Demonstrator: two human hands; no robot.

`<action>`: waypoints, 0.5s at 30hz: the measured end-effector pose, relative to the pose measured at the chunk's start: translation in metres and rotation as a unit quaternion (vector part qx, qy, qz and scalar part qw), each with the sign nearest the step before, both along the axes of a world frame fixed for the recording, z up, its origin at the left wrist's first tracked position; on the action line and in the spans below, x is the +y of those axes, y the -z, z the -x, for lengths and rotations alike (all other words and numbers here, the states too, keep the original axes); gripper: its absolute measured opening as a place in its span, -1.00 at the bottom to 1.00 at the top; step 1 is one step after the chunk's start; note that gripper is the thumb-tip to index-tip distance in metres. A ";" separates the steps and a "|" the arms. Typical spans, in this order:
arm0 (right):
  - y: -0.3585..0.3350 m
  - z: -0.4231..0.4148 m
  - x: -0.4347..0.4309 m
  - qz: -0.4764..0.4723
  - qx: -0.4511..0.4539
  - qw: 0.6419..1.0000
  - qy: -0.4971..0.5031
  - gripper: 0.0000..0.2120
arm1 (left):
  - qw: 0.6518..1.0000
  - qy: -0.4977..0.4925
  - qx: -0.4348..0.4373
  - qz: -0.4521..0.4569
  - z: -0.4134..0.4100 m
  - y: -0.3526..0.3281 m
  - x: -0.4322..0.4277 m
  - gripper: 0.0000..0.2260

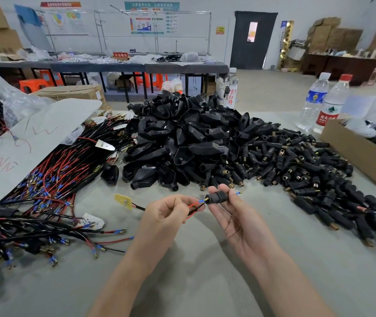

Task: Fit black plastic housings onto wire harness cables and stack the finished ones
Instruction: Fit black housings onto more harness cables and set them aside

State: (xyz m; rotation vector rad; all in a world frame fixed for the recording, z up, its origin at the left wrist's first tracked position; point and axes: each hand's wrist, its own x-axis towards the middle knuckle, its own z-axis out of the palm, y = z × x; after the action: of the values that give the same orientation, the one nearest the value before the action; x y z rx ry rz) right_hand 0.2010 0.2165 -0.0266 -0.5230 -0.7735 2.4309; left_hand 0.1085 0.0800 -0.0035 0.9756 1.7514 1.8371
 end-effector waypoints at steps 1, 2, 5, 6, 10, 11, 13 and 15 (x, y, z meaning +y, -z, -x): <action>0.000 0.000 0.000 0.007 0.000 1.000 0.000 -0.75 | 1.000 -0.003 0.005 0.001 0.000 0.000 0.000 -0.49; 0.000 0.000 0.000 0.013 -0.001 1.000 0.000 -0.75 | 1.000 -0.006 0.012 0.003 0.000 0.000 0.000 -0.52; 0.000 0.000 0.001 0.025 -0.003 1.000 -0.001 -0.76 | 0.999 -0.009 0.030 0.012 0.000 0.000 -0.001 -0.53; 0.000 0.000 0.001 0.027 -0.003 1.000 0.000 -0.76 | 0.999 -0.005 0.031 0.009 0.000 0.000 -0.002 -0.55; 0.000 0.000 0.001 0.010 -0.002 1.000 0.003 -0.75 | 0.999 0.011 0.030 0.003 0.002 0.006 -0.001 -0.73; 0.000 -0.001 0.002 0.000 -0.005 1.000 0.003 -0.75 | 0.999 0.013 0.033 0.001 0.003 0.008 -0.001 -0.72; -0.002 -0.002 0.002 -0.015 -0.010 1.000 0.002 -0.75 | 0.999 0.014 0.051 0.010 0.004 0.011 -0.001 -0.72; -0.003 -0.003 0.002 -0.023 -0.012 1.000 0.000 -0.75 | 0.997 0.015 0.066 0.021 0.005 0.012 -0.001 -0.75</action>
State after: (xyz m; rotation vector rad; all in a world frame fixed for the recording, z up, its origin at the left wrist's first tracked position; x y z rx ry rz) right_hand 0.2040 0.2181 -0.0237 -0.5352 -0.8384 2.4044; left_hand 0.1039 0.0794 -0.0156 1.1234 1.8332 1.7453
